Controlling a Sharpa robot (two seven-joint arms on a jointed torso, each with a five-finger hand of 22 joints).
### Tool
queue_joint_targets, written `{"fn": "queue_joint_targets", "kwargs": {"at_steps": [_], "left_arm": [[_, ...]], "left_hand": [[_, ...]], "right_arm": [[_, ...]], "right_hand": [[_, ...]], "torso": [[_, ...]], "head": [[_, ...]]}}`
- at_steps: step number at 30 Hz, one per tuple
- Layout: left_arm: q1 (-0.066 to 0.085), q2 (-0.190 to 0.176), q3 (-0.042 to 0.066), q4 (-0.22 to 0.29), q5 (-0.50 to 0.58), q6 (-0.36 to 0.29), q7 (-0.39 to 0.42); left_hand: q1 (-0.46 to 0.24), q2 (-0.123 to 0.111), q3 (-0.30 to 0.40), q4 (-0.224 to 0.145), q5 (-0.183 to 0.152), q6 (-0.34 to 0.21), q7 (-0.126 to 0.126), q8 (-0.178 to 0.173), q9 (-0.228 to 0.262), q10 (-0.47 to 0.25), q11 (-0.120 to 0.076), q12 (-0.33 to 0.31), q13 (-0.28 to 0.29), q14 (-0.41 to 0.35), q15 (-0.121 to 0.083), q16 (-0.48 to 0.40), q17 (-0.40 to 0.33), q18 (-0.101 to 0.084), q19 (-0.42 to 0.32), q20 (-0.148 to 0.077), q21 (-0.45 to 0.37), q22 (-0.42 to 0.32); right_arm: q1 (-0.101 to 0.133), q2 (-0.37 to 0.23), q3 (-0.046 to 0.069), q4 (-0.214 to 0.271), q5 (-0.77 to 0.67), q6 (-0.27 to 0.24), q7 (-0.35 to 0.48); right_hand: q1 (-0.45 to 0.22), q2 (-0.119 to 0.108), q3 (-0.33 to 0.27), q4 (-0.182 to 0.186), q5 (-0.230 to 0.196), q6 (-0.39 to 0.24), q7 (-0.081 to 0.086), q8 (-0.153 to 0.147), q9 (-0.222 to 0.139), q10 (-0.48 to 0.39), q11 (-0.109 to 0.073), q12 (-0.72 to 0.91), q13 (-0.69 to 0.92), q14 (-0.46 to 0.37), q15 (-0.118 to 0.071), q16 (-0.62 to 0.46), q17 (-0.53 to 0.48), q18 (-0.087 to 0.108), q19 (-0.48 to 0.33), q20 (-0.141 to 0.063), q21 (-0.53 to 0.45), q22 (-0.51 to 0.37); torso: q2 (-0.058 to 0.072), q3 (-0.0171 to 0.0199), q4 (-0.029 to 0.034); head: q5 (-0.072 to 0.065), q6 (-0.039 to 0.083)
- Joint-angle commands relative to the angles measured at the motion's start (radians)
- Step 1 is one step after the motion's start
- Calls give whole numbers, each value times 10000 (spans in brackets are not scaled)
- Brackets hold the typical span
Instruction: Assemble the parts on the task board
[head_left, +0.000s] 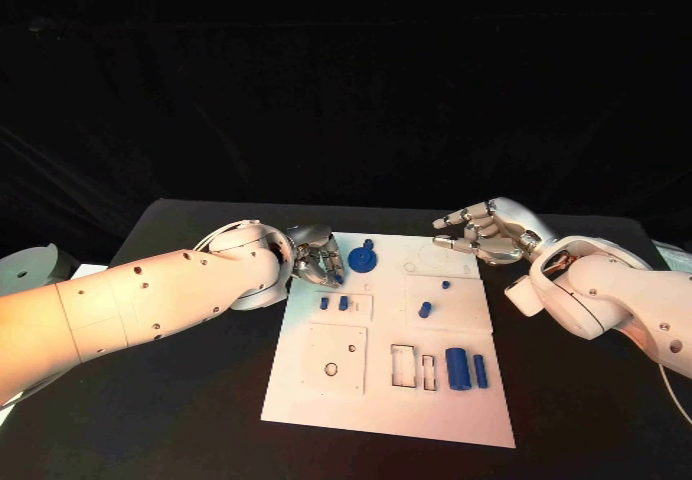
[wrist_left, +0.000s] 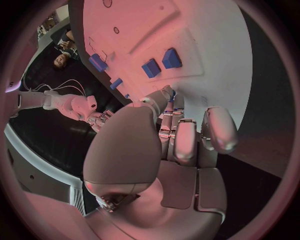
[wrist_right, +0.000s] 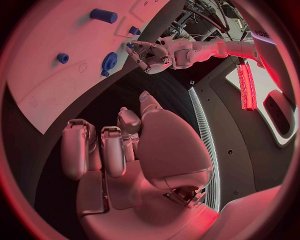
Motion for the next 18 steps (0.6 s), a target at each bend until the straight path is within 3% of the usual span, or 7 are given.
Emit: {"fn": "queue_joint_targets", "kwargs": {"at_steps": [1, 18], "left_arm": [[0, 11, 1, 40, -61, 205, -1], [0, 21, -3, 1, -61, 362, -303]], "left_hand": [[-91, 18, 27, -29, 29, 28, 8, -44, 5, 43, -1, -57, 2, 250, -12, -38, -13, -49, 81, -25, 60, 20], [-290, -102, 40, -69, 29, -116, 69, -236, -111, -57, 71, -332, -49, 223, 41, -42, -133, -47, 55, 13, 38, 35]], "right_arm": [[-8, 5, 0, 11, -26, 126, 95], [-8, -9, 0, 28, -26, 133, 94]], "right_hand": [[-9, 115, -62, 5, 38, 40, -23, 54, 12, -39, -6, 21, -4, 785, -6, -55, 1676, 147, -26, 22, -56, 11], [-9, 115, -62, 5, 38, 40, -23, 54, 12, -39, -6, 21, -4, 785, -6, -55, 1676, 147, -26, 22, -56, 11]], "torso": [[7, -2, 2], [8, 0, -4]], "head": [[-4, 4], [-9, -37]]}}
